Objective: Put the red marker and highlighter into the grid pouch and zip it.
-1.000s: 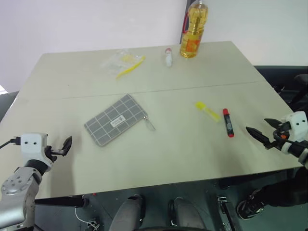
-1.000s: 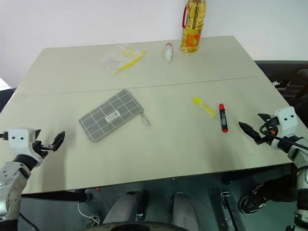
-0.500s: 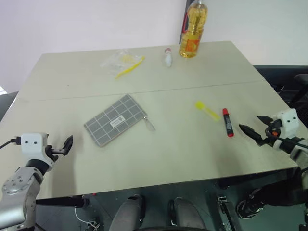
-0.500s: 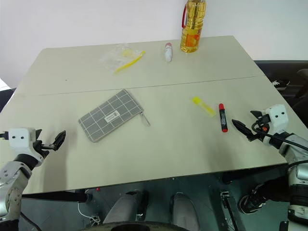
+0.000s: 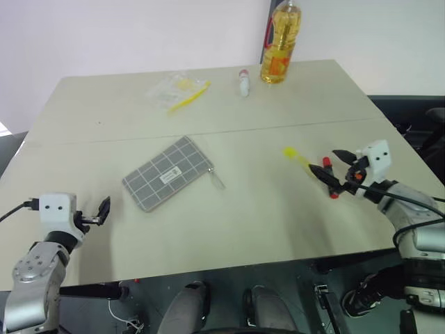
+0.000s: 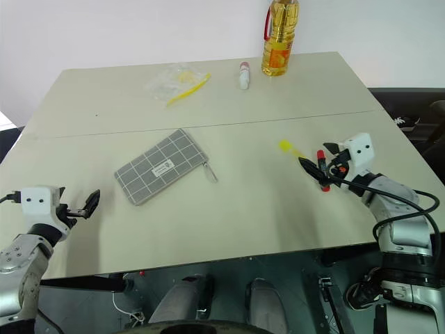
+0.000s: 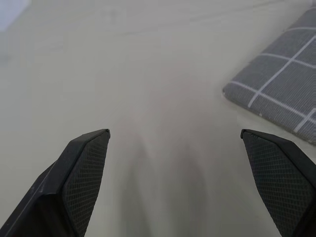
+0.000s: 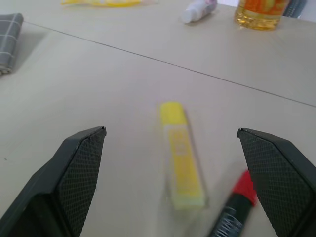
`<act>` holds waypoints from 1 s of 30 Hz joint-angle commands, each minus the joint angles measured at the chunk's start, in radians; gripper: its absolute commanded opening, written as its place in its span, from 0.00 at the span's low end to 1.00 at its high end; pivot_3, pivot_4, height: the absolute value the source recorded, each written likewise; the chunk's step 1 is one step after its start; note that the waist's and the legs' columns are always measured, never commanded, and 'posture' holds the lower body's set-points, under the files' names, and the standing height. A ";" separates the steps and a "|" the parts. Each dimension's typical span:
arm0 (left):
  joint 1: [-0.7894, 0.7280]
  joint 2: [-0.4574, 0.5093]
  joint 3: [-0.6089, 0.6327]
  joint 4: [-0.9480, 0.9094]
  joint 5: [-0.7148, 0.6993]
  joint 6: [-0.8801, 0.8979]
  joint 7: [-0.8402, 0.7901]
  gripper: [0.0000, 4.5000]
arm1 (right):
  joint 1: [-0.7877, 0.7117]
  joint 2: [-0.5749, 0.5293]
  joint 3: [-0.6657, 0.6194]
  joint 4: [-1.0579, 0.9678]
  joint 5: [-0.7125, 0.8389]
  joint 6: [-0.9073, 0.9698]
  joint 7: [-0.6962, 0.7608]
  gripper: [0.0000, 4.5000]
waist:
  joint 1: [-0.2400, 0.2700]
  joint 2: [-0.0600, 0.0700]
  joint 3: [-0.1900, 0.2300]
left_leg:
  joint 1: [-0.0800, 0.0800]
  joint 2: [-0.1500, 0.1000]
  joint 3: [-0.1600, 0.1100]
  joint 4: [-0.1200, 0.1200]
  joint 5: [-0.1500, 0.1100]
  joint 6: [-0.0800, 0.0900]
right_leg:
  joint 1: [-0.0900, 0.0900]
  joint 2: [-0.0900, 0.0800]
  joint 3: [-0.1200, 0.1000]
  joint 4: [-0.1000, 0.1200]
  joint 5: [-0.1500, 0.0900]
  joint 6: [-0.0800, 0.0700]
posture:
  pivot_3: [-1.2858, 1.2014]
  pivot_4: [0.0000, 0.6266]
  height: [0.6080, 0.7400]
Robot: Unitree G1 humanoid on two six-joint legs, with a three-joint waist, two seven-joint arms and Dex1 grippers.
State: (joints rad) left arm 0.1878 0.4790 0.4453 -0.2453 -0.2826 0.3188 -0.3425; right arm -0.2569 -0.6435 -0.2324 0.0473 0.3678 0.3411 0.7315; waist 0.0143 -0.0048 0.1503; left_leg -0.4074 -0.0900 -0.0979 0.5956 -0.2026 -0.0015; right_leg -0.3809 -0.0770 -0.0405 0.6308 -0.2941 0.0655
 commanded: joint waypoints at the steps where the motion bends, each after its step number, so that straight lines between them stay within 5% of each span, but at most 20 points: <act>1: 0.005 0.077 -0.026 0.009 0.081 -0.096 -0.050 1.00 | -0.056 0.054 0.060 -0.080 -0.002 0.027 -0.039 0.98 | -0.003 0.000 0.000 | 0.000 0.000 0.000 0.000 0.000 0.000 | 0.000 0.000 0.000 0.000 0.000 0.000 | 0.52 0.24 1.00; 3: 0.020 0.132 -0.065 0.034 0.168 -0.193 -0.071 1.00 | -0.096 0.101 0.135 -0.095 -0.039 0.040 -0.069 0.98 | -0.007 0.000 0.000 | 0.000 0.001 0.002 -0.001 0.000 0.000 | -0.002 0.000 0.000 0.001 0.001 -0.001 | 0.52 0.24 1.00; 6: 0.020 0.177 -0.101 0.080 0.235 -0.301 -0.089 1.00 | -0.161 0.153 0.219 -0.080 -0.090 0.093 -0.111 0.81 | -0.005 0.000 0.000 | 0.000 0.003 0.008 -0.003 0.000 0.000 | -0.006 -0.002 0.000 0.002 0.003 -0.001 | 0.52 0.24 1.00; 13: -0.026 0.283 -0.174 0.224 0.329 -0.496 -0.166 1.00 | -0.328 0.289 0.376 0.084 -0.213 0.100 -0.178 0.03 | -0.003 -0.001 0.000 | 0.000 0.002 0.010 -0.002 0.000 0.001 | -0.010 -0.004 0.000 0.001 0.004 0.000 | 0.52 0.24 1.00; 30: -0.247 0.374 -0.386 0.544 0.468 -0.852 -0.264 1.00 | -0.734 0.574 0.416 0.860 -0.380 -0.132 -0.297 0.01 | -0.028 0.000 0.000 | 0.002 0.002 0.011 -0.004 0.000 0.000 | -0.012 -0.002 0.001 0.004 0.014 0.010 | 0.52 0.24 1.00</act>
State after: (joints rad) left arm -0.0569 0.8432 0.0865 0.2705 0.1549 -0.4994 -0.6067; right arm -0.9509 -0.0770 0.1994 0.8892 -0.0061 0.2401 0.4291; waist -0.0139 -0.0043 0.1501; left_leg -0.4047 -0.0882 -0.0865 0.5920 -0.2023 -0.0016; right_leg -0.3930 -0.0794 -0.0386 0.6347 -0.2799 0.0756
